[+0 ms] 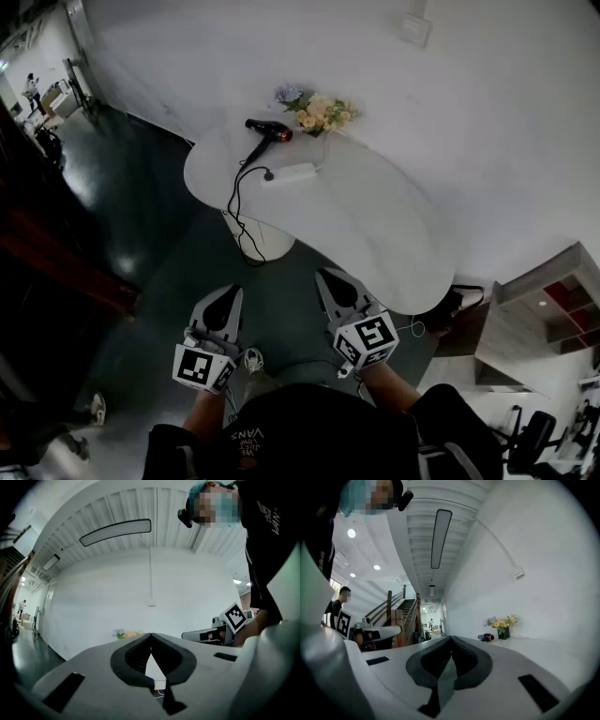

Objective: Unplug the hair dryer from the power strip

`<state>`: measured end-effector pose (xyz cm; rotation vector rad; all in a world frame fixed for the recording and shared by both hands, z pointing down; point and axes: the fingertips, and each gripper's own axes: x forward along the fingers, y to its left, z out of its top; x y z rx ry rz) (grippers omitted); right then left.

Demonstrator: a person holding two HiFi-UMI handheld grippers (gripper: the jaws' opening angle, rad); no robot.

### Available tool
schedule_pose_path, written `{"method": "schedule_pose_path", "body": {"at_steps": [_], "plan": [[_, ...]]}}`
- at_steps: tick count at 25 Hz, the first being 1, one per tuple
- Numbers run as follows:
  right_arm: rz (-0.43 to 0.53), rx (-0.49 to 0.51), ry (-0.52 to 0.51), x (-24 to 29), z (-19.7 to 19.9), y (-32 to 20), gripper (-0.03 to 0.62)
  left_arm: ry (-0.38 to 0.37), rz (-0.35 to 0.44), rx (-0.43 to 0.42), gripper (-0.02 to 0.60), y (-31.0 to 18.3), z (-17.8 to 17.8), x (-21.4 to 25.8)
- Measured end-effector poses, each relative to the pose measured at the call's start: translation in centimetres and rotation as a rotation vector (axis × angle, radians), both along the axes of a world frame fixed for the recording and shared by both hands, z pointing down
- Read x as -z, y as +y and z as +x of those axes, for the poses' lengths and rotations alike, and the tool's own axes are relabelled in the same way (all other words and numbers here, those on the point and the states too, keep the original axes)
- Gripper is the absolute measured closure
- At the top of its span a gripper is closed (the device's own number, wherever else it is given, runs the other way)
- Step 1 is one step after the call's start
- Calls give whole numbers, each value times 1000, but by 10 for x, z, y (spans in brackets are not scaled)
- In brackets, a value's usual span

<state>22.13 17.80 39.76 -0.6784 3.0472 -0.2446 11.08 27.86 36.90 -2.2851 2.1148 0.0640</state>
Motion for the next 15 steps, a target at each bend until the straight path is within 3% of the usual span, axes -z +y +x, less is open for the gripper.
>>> {"method": "schedule_pose_path", "body": {"at_steps": [6, 15], "plan": [[-64, -10, -34, -6, -38, -20, 549, 20, 8, -40, 563, -24, -37, -5], [-71, -119, -9, -20, -108, -39, 549, 12, -3, -139, 561, -46, -120, -13]]}}
